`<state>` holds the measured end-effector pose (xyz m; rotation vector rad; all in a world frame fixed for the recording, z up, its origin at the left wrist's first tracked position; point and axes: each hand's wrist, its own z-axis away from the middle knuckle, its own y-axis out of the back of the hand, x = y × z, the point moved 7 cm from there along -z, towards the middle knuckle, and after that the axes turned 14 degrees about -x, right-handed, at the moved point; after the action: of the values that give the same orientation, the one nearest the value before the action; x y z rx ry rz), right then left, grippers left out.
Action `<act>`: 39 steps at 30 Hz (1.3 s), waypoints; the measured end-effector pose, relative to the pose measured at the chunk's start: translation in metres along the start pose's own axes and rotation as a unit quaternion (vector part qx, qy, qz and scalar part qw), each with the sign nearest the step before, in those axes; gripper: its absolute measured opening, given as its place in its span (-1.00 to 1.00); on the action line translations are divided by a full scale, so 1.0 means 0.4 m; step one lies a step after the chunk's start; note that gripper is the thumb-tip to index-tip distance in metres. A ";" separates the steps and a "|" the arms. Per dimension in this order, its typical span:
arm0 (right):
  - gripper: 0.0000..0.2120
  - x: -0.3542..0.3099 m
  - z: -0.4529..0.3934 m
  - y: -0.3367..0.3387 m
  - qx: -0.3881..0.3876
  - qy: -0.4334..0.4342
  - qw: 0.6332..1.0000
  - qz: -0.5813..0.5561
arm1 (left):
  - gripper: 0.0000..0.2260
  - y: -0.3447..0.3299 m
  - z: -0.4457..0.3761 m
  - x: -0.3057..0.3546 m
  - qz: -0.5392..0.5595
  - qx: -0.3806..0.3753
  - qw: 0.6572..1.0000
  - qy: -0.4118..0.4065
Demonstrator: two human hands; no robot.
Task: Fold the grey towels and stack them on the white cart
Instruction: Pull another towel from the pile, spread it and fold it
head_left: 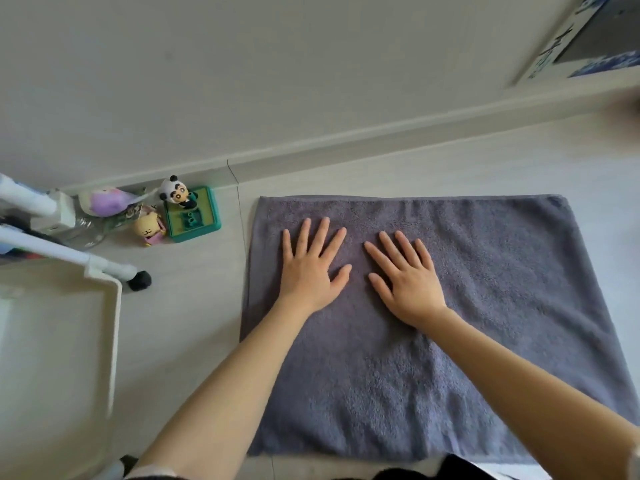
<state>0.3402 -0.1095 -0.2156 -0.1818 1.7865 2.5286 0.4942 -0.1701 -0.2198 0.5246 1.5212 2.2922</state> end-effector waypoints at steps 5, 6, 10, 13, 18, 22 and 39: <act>-0.45 0.228 -0.002 0.012 -0.016 -0.210 0.976 -0.061 | -0.38 0.024 -0.054 -0.103 0.049 -0.041 0.987 0.148; -0.46 0.261 -0.004 0.022 -0.020 -0.239 0.968 -0.077 | -0.40 0.042 -0.066 -0.085 0.063 -0.045 0.985 0.155; -0.47 0.184 -0.029 0.055 0.021 -0.133 0.988 -0.073 | -0.44 0.047 -0.071 0.135 0.047 -0.020 0.998 -0.042; -0.47 0.159 -0.008 0.030 -0.002 -0.040 0.999 -0.032 | -0.44 0.004 -0.057 0.178 -0.015 -0.036 0.997 -0.066; -0.42 0.458 0.073 0.026 -0.019 -0.224 0.971 -0.075 | -0.40 -0.011 -0.065 0.160 -0.048 -0.082 0.995 -0.022; -0.46 0.500 0.083 0.049 -0.011 -0.231 0.968 -0.093 | -0.41 0.012 -0.079 0.220 -0.003 -0.091 0.995 0.027; -0.38 0.695 0.071 0.089 0.021 -0.163 0.981 -0.103 | -0.41 0.002 -0.091 0.352 -0.008 -0.025 0.999 0.018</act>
<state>0.0587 -0.1044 -0.2060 0.0471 1.6023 2.2232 0.3535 -0.1331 -0.2158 0.4587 1.4736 2.3323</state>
